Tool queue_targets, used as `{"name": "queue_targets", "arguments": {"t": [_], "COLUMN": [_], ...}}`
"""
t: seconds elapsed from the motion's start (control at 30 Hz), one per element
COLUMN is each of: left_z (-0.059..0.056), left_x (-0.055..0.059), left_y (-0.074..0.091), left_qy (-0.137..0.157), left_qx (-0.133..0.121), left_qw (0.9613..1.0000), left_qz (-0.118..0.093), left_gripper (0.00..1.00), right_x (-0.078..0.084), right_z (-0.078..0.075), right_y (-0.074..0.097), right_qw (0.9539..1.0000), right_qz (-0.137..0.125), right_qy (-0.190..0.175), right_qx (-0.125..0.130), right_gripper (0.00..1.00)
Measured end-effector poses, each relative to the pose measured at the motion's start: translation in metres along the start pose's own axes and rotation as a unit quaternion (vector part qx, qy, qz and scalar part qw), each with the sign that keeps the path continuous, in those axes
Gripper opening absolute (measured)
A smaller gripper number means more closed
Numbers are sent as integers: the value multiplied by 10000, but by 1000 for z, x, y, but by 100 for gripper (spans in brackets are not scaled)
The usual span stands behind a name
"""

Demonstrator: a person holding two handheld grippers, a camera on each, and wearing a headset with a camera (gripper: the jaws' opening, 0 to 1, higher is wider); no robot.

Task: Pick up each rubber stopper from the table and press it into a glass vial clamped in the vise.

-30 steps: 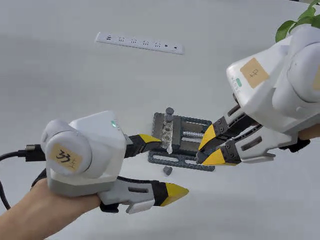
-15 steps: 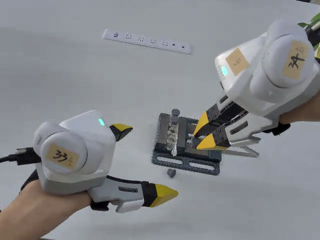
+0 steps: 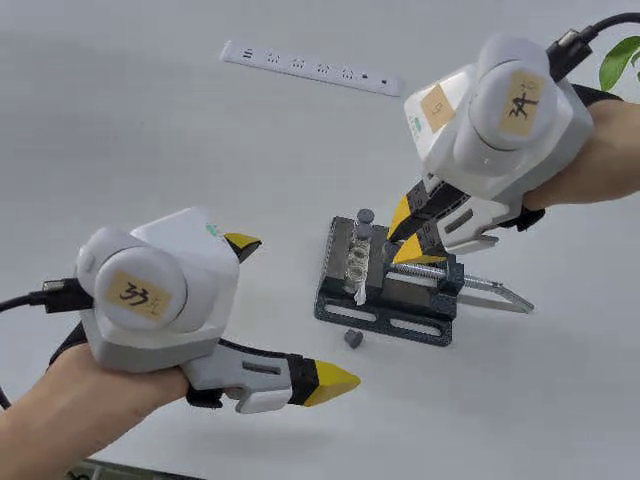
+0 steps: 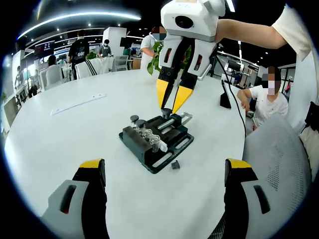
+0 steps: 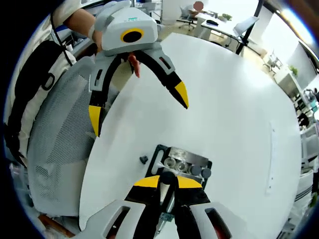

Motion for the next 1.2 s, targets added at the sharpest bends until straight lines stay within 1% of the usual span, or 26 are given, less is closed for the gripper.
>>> {"name": "queue_targets", "arguments": {"t": [0.17,0.37,0.53,0.73,0.93,1.2], "left_z": [1,1,1,1,3,0], "left_x": [0,2,5,7,10,13], "left_y": [0,2,2,3,5,4], "left_qy": [38,97,140,197,261,332], "left_qx": [-54,-87,-107,-139,-166,-152], "left_qw": [10000,9999,9998,9997,9995,9993], "left_qz": [-58,-58,-48,-69,-85,-87], "left_gripper": [99,98,97,97,96,95], "right_x": [0,1,0,-2,1,0], "right_z": [-5,-11,-16,-17,-17,-17], "right_y": [-9,-18,-23,-30,-37,-39], "right_qw": [10000,9999,9998,9997,9995,9990], "right_qz": [22,71,57,67,134,125], "right_qy": [68,139,182,207,280,398], "right_qx": [-28,-36,-14,-69,-115,-166], "right_gripper": [5,5,5,5,5,5]}}
Point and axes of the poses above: the centre of the closed fingertips' face, and the gripper's own axes: y roughly backward along the fingers, z roughly to its left, x roughly out of its underside, the point moved 6 cm from there along y, roughly backward along the fingers, and after that the axes turned 10 degrees about x, right-handed, at the moved point
